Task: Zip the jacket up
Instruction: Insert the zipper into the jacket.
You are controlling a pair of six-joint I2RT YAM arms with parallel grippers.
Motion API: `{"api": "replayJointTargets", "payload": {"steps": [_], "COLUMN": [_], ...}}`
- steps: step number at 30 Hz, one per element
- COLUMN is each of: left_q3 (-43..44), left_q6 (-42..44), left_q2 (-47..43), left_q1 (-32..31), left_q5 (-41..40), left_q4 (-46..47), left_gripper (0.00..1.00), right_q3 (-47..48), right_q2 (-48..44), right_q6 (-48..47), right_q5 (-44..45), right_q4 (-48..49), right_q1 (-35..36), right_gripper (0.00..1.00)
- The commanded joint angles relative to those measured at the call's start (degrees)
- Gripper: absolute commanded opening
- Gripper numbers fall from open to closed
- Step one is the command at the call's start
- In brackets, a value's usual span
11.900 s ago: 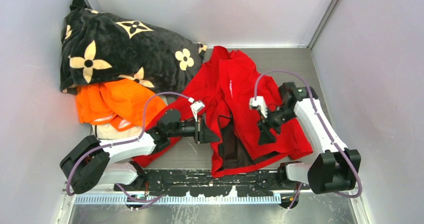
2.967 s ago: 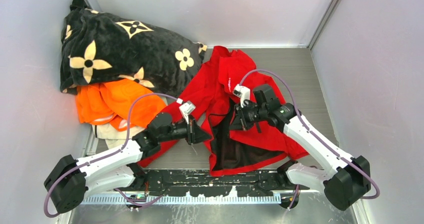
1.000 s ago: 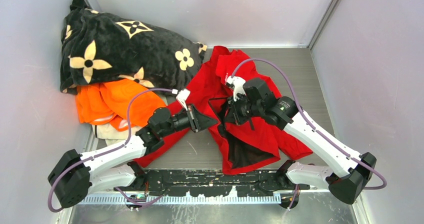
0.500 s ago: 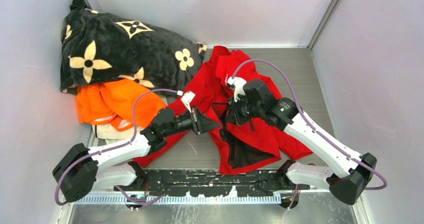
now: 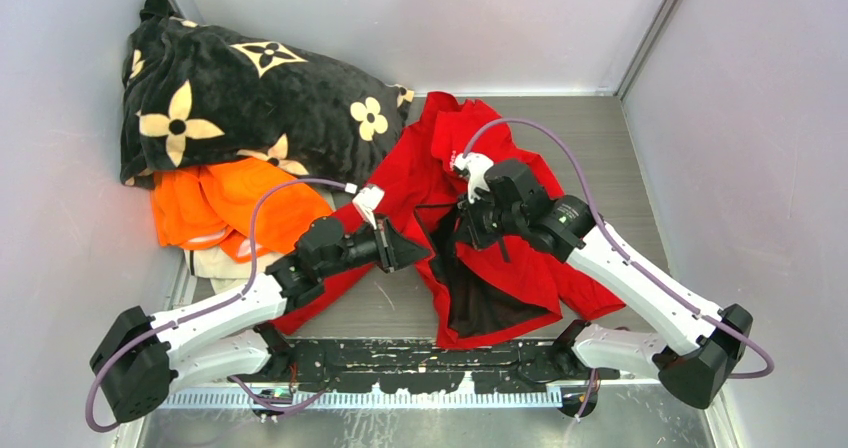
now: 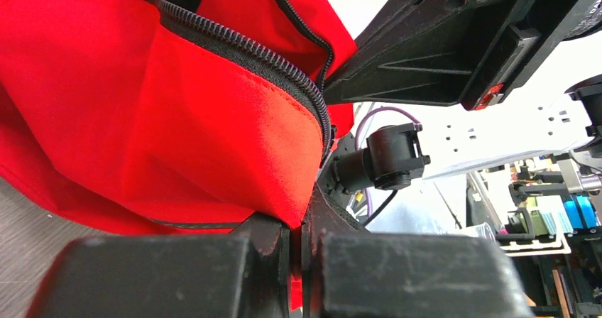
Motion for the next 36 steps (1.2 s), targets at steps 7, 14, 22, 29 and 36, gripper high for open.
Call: {"api": "replayJointTargets", "payload": {"steps": [7, 14, 22, 29, 36], "left_q3": [2.5, 0.1, -5.0, -11.1, -14.6], "left_q6": [1.6, -3.7, -9.3, -9.4, -11.8], "left_q2": [0.7, 1.9, 3.1, 1.4, 0.2], "left_q1": [-1.1, -1.1, -1.1, 1.5, 1.7], "left_q5": [-1.8, -4.2, -6.7, -2.6, -3.4], "left_q4": [3.1, 9.9, 23.0, 26.3, 20.8], "left_gripper": [0.01, 0.04, 0.07, 0.19, 0.19], "right_q3": [1.5, 1.8, 3.6, 2.6, -1.2], "right_q2": [1.4, 1.9, 1.8, -0.6, -3.0], "right_q6": [-2.0, -2.4, -2.7, -1.6, -0.1], "right_q5": [2.2, 2.9, 4.1, 2.8, 1.0], "right_q4": [3.8, 4.2, 4.1, 3.9, 4.9], "right_q1": [2.3, 2.8, 2.7, -0.1, -1.6], "right_gripper": [0.01, 0.01, 0.01, 0.01, 0.01]}}
